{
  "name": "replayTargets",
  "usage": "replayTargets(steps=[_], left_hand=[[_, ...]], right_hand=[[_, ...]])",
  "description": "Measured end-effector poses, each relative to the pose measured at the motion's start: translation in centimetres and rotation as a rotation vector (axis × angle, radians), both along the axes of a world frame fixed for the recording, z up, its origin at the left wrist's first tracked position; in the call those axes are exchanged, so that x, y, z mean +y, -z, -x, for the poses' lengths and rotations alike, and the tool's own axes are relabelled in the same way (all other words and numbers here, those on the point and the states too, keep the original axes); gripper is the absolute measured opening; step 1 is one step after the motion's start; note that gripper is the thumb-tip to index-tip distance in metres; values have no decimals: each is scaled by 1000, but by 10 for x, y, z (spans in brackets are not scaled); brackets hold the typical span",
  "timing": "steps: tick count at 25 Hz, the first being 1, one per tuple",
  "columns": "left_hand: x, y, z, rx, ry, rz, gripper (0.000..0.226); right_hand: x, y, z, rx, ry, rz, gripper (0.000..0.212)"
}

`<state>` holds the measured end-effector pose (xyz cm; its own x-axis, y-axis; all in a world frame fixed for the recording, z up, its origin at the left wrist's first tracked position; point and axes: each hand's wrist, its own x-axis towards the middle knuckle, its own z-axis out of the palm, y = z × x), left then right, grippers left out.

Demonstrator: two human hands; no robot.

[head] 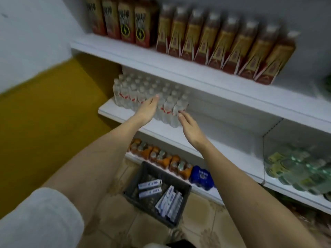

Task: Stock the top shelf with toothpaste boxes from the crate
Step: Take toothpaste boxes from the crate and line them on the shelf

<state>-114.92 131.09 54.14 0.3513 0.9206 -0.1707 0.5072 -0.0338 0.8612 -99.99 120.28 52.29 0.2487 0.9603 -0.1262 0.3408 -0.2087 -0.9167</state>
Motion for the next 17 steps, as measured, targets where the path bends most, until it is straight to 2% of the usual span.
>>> replayTargets(steps=[5,8,11,17], left_hand=[[-24,102,-29,51,-47,151,45],[-35,162,-33,130,-59,297,48],[-34,226,-32,248,31,378,49],[-36,436,-4,297,-8,665,46]], right_hand=[[-10,108,-22,95,10,225,53],[-20,172,-20,182,63,357,54],[-25,237,-14,260,66,511,50],[-31,421,17,385,240,742,42]])
